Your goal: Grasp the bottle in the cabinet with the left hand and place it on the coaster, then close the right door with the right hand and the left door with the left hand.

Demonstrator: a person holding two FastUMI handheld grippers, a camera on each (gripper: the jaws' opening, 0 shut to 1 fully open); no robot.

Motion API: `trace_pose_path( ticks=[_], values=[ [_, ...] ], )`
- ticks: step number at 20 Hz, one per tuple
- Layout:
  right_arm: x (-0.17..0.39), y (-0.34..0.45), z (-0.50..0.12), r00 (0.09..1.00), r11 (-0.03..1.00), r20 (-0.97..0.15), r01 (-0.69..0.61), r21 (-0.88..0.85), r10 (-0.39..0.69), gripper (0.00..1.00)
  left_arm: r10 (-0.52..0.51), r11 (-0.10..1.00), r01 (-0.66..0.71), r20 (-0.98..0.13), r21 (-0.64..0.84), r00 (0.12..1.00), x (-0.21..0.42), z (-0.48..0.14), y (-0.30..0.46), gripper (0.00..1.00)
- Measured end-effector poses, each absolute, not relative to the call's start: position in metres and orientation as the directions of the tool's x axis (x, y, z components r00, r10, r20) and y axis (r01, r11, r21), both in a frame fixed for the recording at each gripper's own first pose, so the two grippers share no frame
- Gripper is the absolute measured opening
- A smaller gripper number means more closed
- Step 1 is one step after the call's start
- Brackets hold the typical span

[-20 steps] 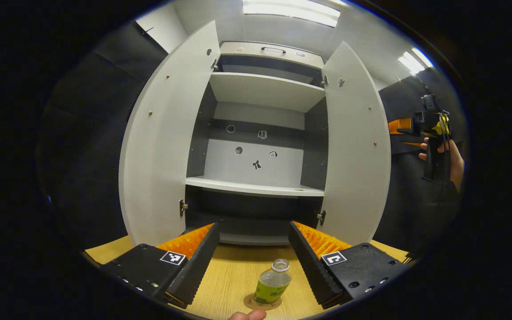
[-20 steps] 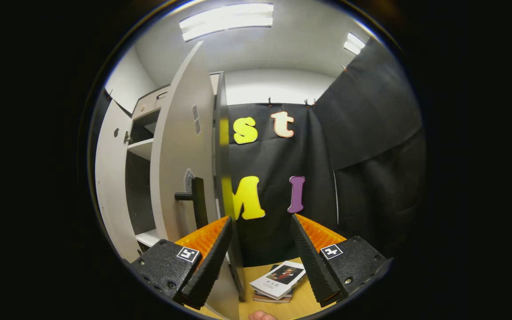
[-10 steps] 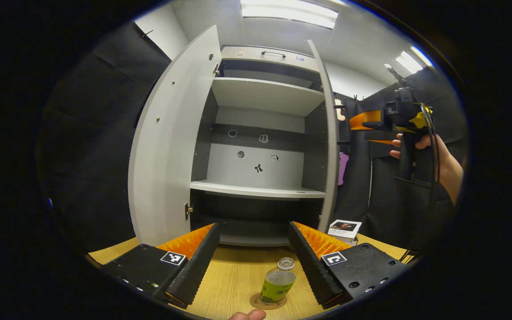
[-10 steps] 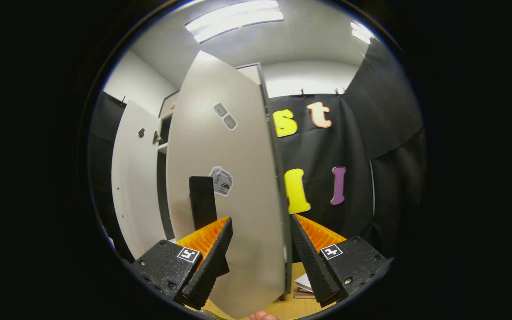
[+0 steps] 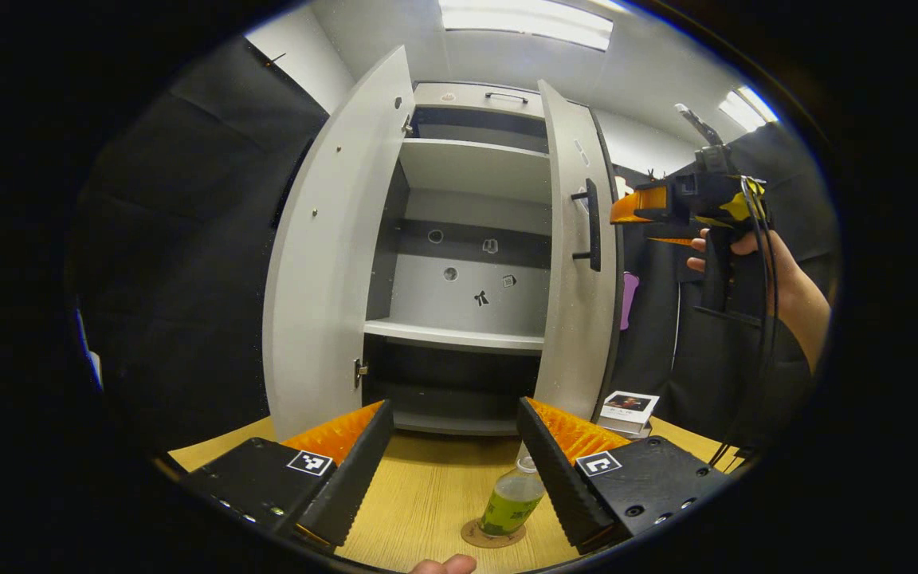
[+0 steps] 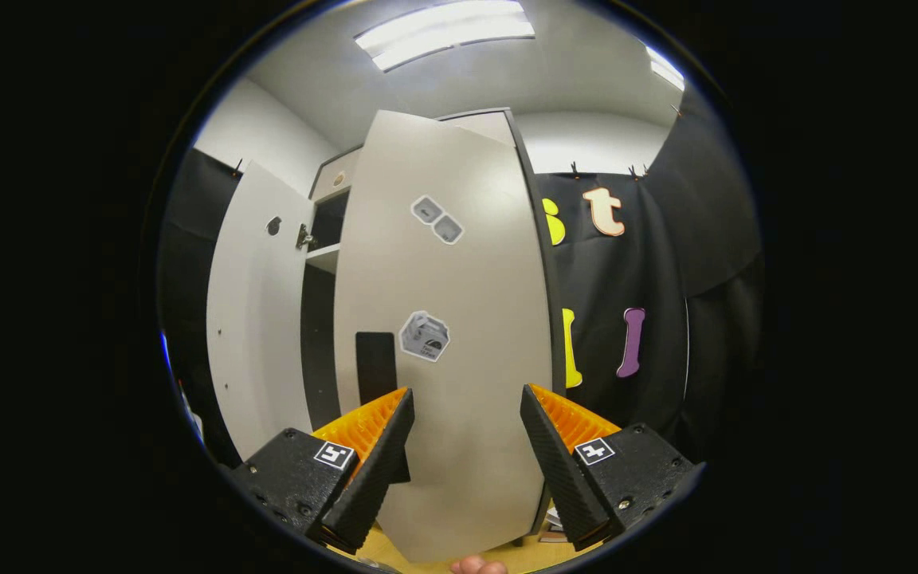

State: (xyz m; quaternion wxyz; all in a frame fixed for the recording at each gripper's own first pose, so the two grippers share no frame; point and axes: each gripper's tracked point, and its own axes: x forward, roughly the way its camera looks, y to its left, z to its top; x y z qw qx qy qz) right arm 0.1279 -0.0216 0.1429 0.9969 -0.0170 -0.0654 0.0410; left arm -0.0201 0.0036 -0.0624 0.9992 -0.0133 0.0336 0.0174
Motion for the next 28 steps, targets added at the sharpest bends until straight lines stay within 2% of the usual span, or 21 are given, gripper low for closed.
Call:
trace_pose_path(
  ticks=[6,7,8,14,21,25,26,27,28],
  values=[
    [0.086,-0.041,0.116,0.992,0.998,0.116,-0.055,-0.023,0.058,0.83,0.017,1.0,-0.018,-0.083,-0.011,0.996,-0.022,-0.06,0.004,0.95],
    [0.078,-0.045,0.107,0.993,0.999,0.11,-0.042,-0.022,0.044,0.83,0.011,1.0,-0.011,-0.079,-0.008,0.997,-0.022,-0.059,0.004,1.0],
    [0.07,-0.048,0.098,0.994,0.999,0.1,-0.031,-0.019,0.033,0.83,-0.001,1.0,0.001,-0.076,-0.006,0.997,-0.02,-0.058,0.001,0.95],
    [0.028,-0.046,0.026,1.0,0.999,0.009,-0.018,0.045,0.017,0.83,-0.052,0.999,0.053,-0.072,0.009,0.996,-0.013,-0.053,-0.011,0.95],
    [-0.009,-0.053,-0.026,0.998,0.997,-0.049,0.052,0.065,-0.049,0.83,-0.088,0.996,0.086,-0.071,-0.033,0.994,-0.012,-0.052,-0.023,0.95],
    [-0.016,-0.057,-0.031,0.996,0.993,-0.063,0.067,0.098,-0.061,0.83,-0.073,0.995,0.068,-0.068,-0.076,0.995,-0.012,-0.044,-0.011,0.95],
    [-0.016,-0.058,-0.028,0.996,0.993,-0.058,0.071,0.099,-0.066,0.83,-0.057,0.995,0.05,-0.078,-0.089,0.995,-0.014,-0.041,-0.001,0.99],
    [-0.015,-0.059,-0.026,0.996,0.992,-0.051,0.073,0.098,-0.069,0.83,-0.013,0.996,0.006,-0.077,-0.087,0.997,-0.016,-0.034,0.018,0.95],
    [-0.015,-0.059,-0.024,0.997,0.992,-0.044,0.073,0.099,-0.069,0.83,0.042,0.997,-0.046,-0.057,-0.07,0.997,-0.017,-0.024,0.038,0.95]
  ],
)
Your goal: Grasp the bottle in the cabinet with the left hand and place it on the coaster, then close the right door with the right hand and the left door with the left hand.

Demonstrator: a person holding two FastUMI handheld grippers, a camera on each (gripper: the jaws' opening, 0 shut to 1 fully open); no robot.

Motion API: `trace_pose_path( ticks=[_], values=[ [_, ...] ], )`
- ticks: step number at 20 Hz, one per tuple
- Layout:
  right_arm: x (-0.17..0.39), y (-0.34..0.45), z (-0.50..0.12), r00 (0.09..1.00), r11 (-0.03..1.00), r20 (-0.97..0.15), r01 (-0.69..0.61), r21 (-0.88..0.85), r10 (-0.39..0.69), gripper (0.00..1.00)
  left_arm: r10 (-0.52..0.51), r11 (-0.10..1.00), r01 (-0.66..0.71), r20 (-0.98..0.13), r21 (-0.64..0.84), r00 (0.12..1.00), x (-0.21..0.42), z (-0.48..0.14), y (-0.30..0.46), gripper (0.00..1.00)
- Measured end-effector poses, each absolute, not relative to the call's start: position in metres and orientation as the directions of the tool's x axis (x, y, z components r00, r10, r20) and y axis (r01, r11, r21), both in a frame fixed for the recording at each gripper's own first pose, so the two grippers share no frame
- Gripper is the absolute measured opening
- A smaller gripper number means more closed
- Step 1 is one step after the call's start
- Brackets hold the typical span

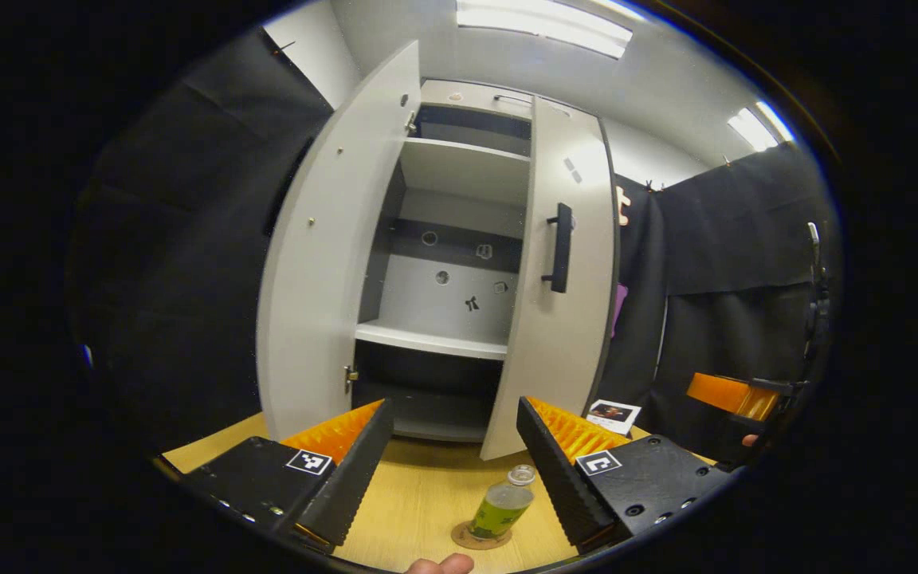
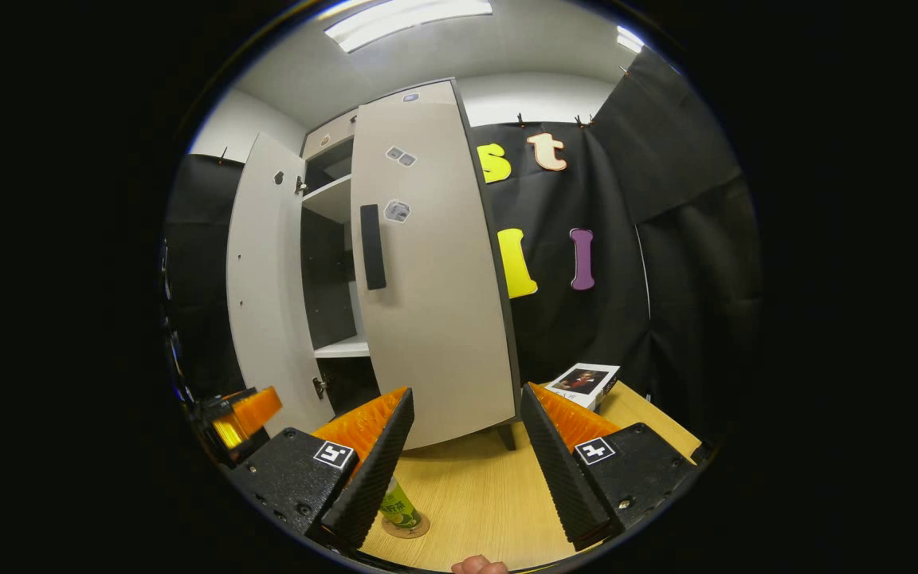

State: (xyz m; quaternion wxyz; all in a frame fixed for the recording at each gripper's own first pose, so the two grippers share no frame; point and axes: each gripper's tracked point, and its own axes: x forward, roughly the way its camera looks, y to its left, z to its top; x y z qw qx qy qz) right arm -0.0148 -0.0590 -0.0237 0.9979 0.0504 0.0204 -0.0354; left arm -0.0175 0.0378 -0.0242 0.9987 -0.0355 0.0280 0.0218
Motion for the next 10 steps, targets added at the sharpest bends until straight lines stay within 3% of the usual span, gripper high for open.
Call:
trace_pose_path(
  ticks=[1,2,4,5,10],
  values=[
    [-0.015,-0.058,-0.022,0.997,0.993,-0.039,0.069,0.098,-0.066,0.83,0.101,0.994,-0.103,-0.037,-0.042,0.994,-0.02,-0.014,0.062,1.0],
    [-0.014,-0.056,-0.021,0.998,0.993,-0.035,0.064,0.096,-0.061,0.83,0.152,0.988,-0.153,-0.027,-0.013,0.988,-0.026,-0.008,0.086,0.95],
    [-0.012,-0.054,-0.024,0.998,0.994,-0.045,0.055,0.093,-0.051,0.83,0.261,0.965,-0.26,-0.03,0.035,0.965,-0.036,0.002,0.134,1.0],
    [-0.011,-0.052,-0.025,0.998,0.995,-0.052,0.048,0.092,-0.044,0.83,0.305,0.951,-0.303,-0.019,0.055,0.952,-0.041,0.012,0.156,0.95],
    [-0.009,-0.044,-0.028,0.998,0.996,-0.066,0.026,0.084,-0.02,0.83,0.433,0.895,-0.436,0.051,0.094,0.9,-0.026,0.056,0.247,0.95]
  ],
)
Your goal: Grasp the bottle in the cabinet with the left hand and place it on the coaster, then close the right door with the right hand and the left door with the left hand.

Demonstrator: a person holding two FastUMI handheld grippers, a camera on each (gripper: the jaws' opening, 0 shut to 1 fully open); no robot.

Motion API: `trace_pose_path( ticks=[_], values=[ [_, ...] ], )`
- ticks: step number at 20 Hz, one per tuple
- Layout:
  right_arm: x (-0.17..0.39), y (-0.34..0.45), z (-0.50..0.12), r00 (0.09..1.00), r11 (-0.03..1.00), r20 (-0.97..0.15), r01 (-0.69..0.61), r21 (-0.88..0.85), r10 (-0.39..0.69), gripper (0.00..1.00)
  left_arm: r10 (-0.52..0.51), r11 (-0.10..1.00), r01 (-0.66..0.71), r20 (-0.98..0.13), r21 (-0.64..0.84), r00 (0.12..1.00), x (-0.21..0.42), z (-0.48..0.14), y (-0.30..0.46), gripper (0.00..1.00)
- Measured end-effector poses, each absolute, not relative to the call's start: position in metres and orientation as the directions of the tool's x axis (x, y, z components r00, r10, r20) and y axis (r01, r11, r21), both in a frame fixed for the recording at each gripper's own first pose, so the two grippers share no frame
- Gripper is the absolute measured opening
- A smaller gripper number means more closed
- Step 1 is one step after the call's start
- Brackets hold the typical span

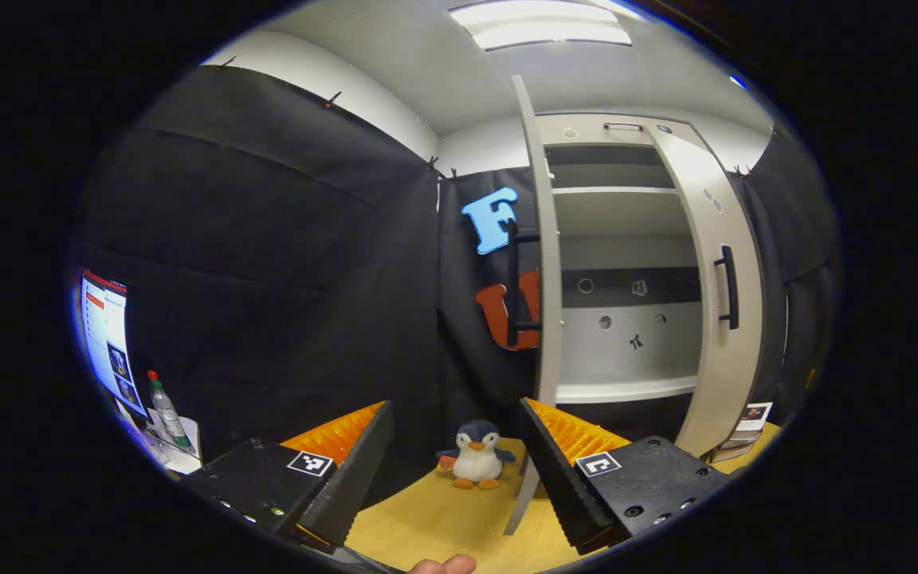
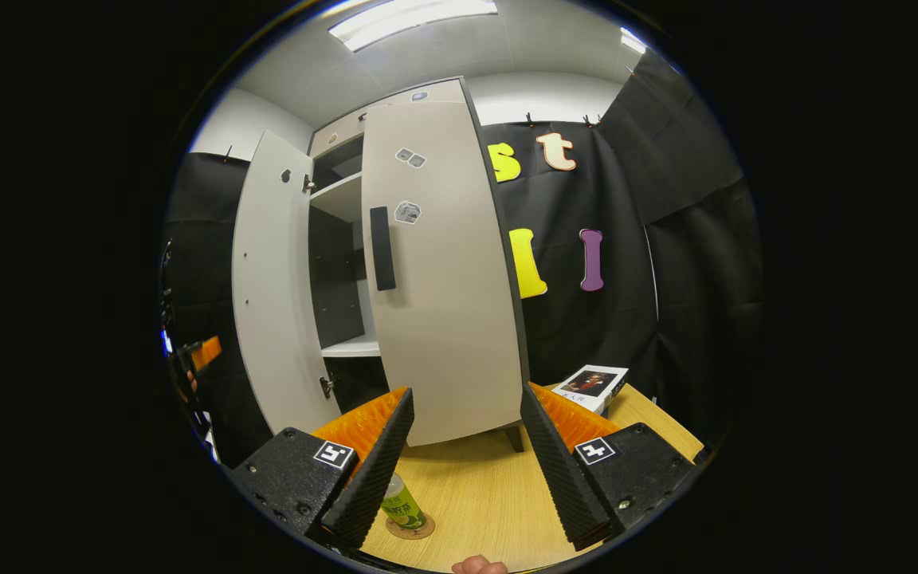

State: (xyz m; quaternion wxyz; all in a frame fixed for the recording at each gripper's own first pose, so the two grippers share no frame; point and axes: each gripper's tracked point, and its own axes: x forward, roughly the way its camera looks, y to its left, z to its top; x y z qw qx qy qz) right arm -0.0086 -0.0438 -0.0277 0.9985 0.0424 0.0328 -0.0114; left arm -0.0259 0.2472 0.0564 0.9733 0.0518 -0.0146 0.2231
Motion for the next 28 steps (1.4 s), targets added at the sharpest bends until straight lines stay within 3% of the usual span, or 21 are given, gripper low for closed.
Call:
trace_pose_path(
  ticks=[4,10,18,27,28],
  values=[
    [-0.006,-0.047,-0.027,0.998,0.996,-0.061,0.032,0.088,-0.027,0.83,0.448,0.893,-0.45,0.061,0.028,0.892,0.019,0.082,0.291,0.95],
    [-0.003,-0.068,-0.028,0.995,0.992,-0.059,0.083,0.09,-0.078,0.83,0.394,0.919,-0.393,0.111,-0.032,0.912,0.071,0.112,0.296,0.95],
    [0.008,-0.094,-0.026,0.992,0.986,-0.054,0.12,0.117,-0.114,0.83,0.374,0.921,-0.359,0.089,-0.149,0.923,0.08,0.108,0.281,0.93],
    [0.007,-0.11,-0.014,0.989,0.987,-0.039,0.144,0.075,-0.142,0.83,0.052,0.99,-0.043,0.068,-0.134,0.996,0.113,0.103,0.156,0.93],
    [0.004,-0.113,-0.012,0.988,0.986,-0.038,0.153,0.073,-0.15,0.83,0.034,0.988,-0.024,0.063,-0.153,0.997,0.116,0.099,0.146,0.99]
  ],
)
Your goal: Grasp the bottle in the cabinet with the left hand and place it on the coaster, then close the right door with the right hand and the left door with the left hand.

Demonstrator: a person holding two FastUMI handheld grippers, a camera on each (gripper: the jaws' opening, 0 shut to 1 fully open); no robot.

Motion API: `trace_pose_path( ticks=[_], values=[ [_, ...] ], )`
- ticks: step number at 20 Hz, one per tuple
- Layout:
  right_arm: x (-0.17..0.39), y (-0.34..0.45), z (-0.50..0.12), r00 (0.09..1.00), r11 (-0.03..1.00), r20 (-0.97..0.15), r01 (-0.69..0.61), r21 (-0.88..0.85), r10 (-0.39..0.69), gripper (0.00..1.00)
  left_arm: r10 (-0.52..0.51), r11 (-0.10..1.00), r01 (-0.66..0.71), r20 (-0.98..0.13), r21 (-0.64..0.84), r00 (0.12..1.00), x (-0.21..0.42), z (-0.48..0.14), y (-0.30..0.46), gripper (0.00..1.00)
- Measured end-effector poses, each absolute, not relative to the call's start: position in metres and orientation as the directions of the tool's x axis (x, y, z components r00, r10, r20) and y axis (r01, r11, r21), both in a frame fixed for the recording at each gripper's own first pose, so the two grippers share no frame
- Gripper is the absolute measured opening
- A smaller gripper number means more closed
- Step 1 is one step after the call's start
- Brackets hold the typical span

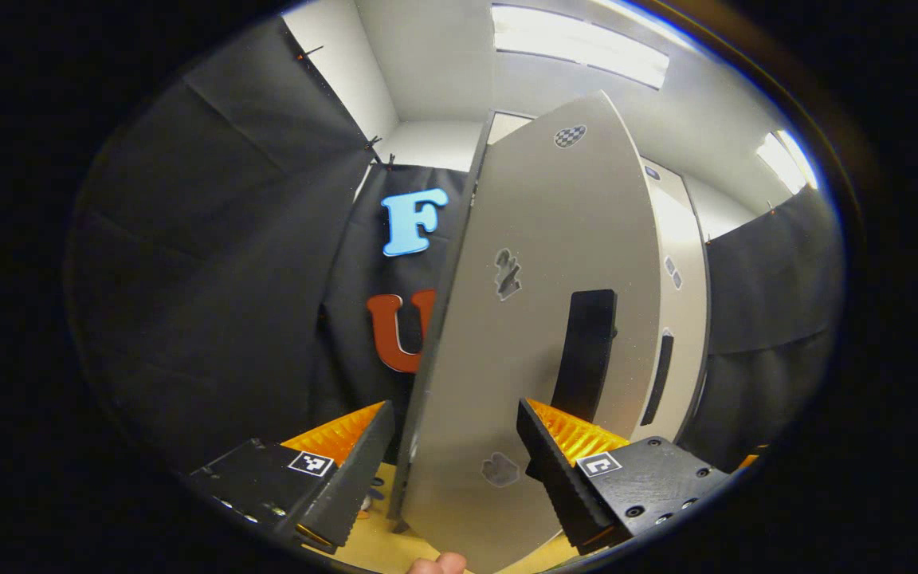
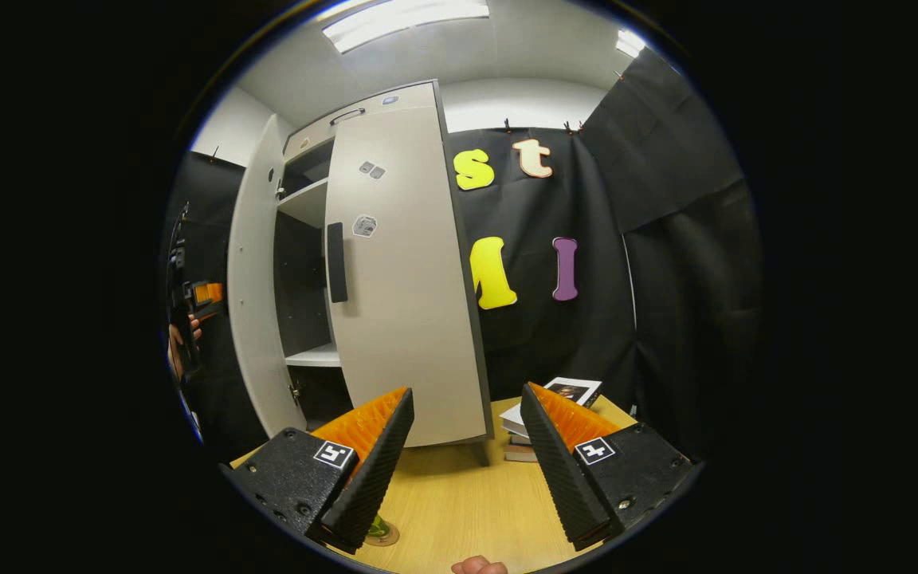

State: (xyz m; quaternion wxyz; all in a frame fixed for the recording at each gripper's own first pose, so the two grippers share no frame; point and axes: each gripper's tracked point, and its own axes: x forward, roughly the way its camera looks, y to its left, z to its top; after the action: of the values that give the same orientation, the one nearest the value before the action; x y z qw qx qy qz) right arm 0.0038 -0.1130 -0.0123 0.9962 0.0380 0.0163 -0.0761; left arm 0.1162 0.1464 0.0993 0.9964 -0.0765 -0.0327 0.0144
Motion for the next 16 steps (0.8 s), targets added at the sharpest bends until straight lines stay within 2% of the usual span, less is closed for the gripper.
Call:
trace_pose_path(
  ticks=[3,4,8,9,10,11,12,15,16],
  values=[
    [-0.008,-0.122,-0.014,0.981,0.98,-0.043,0.19,0.055,-0.188,0.83,0.028,0.981,-0.018,0.05,-0.191,0.998,0.121,0.093,0.142,0.99],
    [-0.011,-0.126,-0.015,0.978,0.978,-0.043,0.204,0.05,-0.202,0.83,0.027,0.981,-0.018,0.044,-0.195,0.999,0.121,0.091,0.143,0.95],
    [-0.021,-0.132,-0.017,0.973,0.972,-0.048,0.229,0.057,-0.226,0.83,0.035,0.982,-0.027,0.04,-0.188,0.999,0.118,0.087,0.142,0.95],
    [-0.021,-0.132,-0.017,0.973,0.971,-0.047,0.23,0.061,-0.227,0.83,0.034,0.983,-0.026,0.039,-0.184,0.999,0.114,0.084,0.141,0.95],
    [-0.022,-0.13,-0.018,0.973,0.972,-0.049,0.227,0.065,-0.224,0.83,0.041,0.983,-0.034,0.036,-0.178,0.998,0.109,0.082,0.141,1.0],
    [-0.02,-0.127,-0.021,0.974,0.973,-0.054,0.222,0.07,-0.219,0.83,0.053,0.984,-0.045,0.038,-0.17,0.998,0.104,0.079,0.141,1.0],
    [-0.019,-0.125,-0.023,0.975,0.974,-0.064,0.217,0.072,-0.212,0.83,0.06,0.985,-0.053,0.042,-0.166,0.997,0.098,0.076,0.14,0.95],
    [-0.015,-0.111,-0.029,0.98,0.979,-0.087,0.184,0.085,-0.177,0.83,0.084,0.983,-0.08,0.018,-0.165,0.996,0.073,0.047,0.123,1.0],
    [-0.013,-0.105,-0.03,0.982,0.98,-0.088,0.175,0.091,-0.167,0.83,0.089,0.983,-0.084,0.027,-0.162,0.996,0.067,0.039,0.118,0.95]
  ],
)
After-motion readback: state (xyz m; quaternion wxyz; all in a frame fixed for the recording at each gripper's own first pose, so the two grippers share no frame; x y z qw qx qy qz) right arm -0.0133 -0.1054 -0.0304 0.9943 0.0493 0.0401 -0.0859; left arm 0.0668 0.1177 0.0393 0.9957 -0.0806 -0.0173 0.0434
